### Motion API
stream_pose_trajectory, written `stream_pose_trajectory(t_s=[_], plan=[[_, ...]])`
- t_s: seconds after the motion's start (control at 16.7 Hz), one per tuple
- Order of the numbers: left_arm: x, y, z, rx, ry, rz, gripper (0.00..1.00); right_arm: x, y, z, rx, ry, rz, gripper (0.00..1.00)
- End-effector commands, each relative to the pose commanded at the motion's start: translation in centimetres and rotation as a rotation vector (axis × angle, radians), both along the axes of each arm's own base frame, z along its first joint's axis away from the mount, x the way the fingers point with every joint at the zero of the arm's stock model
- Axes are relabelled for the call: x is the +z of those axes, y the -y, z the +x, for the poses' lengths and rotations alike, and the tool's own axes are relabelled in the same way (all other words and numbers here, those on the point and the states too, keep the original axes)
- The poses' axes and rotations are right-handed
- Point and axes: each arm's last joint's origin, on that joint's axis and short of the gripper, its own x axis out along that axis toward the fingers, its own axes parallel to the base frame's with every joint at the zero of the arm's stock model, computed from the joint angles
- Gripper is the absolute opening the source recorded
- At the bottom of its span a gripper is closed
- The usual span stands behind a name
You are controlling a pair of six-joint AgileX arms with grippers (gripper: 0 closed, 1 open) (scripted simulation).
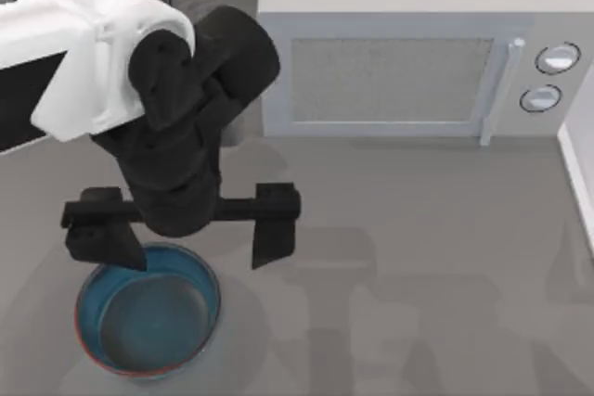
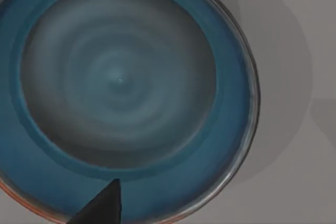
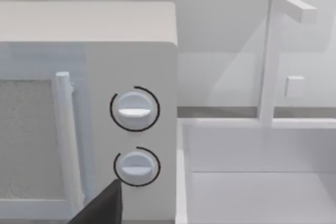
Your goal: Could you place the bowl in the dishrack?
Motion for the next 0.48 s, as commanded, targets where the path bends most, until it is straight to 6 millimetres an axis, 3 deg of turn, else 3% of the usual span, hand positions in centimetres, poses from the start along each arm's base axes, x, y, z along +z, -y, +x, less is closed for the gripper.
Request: stream_pose_trajectory(t_s=[0.18,0.48], plan=[[-0.21,1.36,0.31,-0.001,-0.036,0.028,1.0,0.0,0.0,0.0,0.0,0.0,0.0,1.0],[-0.29,1.25,0.37,0.002,-0.035,0.027,1.0,0.0,0.0,0.0,0.0,0.0,0.0,1.0]])
